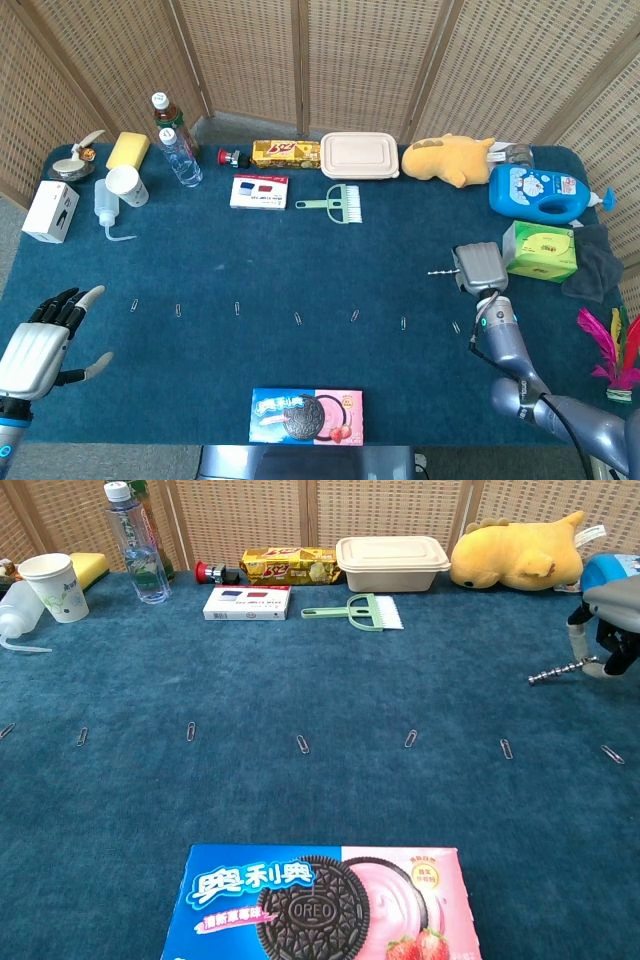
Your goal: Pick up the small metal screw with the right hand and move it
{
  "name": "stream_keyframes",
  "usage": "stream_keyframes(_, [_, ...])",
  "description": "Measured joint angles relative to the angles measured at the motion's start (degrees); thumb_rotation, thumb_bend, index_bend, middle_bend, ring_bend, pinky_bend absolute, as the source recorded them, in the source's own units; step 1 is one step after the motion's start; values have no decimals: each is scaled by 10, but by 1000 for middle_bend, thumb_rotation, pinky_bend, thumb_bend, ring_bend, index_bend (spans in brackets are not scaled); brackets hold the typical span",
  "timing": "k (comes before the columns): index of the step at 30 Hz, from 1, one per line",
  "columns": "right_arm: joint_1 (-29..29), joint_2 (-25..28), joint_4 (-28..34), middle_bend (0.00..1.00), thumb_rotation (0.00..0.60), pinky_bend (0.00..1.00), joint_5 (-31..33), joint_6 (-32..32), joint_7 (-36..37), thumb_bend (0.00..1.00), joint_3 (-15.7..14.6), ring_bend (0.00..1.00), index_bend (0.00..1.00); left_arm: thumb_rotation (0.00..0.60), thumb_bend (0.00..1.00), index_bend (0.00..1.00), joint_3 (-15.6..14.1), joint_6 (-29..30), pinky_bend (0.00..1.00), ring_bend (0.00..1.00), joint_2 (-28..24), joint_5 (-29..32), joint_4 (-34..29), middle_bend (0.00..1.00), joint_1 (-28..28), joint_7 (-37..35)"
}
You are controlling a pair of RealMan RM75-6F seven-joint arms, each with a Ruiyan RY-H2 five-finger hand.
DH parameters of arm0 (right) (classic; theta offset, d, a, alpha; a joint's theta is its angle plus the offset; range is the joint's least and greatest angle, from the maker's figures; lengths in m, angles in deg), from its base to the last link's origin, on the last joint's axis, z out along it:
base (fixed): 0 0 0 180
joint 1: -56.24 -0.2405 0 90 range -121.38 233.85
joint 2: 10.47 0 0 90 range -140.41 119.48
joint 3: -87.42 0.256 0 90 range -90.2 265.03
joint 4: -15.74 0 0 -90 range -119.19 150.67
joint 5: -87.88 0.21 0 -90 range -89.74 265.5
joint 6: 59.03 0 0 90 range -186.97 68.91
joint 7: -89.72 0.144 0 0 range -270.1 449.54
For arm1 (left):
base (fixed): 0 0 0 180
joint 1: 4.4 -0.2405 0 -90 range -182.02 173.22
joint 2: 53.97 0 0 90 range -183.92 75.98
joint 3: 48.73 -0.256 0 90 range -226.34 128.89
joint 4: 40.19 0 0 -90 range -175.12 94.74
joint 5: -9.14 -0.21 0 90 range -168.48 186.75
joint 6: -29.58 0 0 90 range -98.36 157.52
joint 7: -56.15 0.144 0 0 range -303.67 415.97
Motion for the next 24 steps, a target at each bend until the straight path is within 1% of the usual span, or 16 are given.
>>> stream_keyframes(4, [6, 24, 54, 940, 600, 863, -20, 26, -1, 402, 0, 971, 773, 459, 390, 72, 0, 4, 158, 109, 1, -5, 0, 175, -1, -3])
stream_keyframes(9, [16, 66, 153, 947, 600, 863, -65, 66, -2, 402, -3, 971, 784, 461, 390, 64, 0, 5, 158, 109, 4, -10, -1, 175, 0, -6])
stream_keyframes(14, [22, 95, 217, 949, 600, 863, -92, 91, -7, 404, -6, 971, 787, 462, 390, 64, 0, 7, 158, 109, 5, -15, -2, 175, 0, -5])
stream_keyframes(19, [29, 115, 262, 950, 600, 863, -118, 108, -19, 403, -14, 971, 787, 458, 390, 64, -3, 9, 158, 109, 5, -18, -1, 175, -2, -8])
stream_keyframes(24, [44, 127, 280, 950, 600, 863, -133, 122, -41, 404, -41, 971, 787, 462, 390, 64, -5, 13, 158, 109, 2, -20, 1, 175, -6, -12])
